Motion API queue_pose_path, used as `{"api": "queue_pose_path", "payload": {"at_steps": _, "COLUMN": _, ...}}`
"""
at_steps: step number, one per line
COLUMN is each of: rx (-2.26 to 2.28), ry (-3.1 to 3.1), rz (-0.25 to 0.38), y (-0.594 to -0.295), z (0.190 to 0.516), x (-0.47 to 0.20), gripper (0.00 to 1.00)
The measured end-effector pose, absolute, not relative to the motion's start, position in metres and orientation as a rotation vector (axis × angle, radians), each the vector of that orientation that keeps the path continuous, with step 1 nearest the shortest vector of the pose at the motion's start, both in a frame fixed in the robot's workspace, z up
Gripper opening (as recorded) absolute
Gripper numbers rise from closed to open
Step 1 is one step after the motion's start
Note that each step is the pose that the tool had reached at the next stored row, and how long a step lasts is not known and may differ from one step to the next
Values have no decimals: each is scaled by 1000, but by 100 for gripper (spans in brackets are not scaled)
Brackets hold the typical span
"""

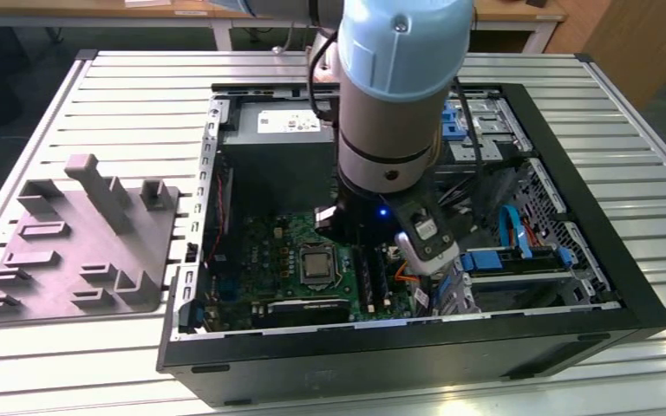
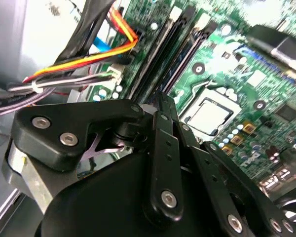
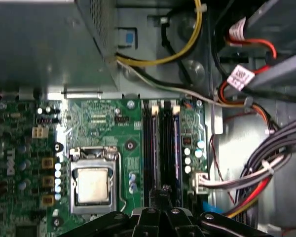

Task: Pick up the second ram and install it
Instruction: 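Press down the second ram until it locks into place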

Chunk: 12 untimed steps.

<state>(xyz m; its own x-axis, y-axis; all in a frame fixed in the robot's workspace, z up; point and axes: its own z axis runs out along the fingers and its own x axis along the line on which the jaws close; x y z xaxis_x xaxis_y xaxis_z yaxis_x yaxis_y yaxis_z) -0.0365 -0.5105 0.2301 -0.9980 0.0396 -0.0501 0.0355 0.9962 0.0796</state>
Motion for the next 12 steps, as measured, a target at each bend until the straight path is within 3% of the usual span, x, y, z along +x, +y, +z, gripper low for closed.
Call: {"api": "queue_pose_path", "payload": {"at_steps": 12, "rx": 58, "ry": 3089, "rz": 116, "y": -529, "z": 230, "x": -37, "gripper": 10}}
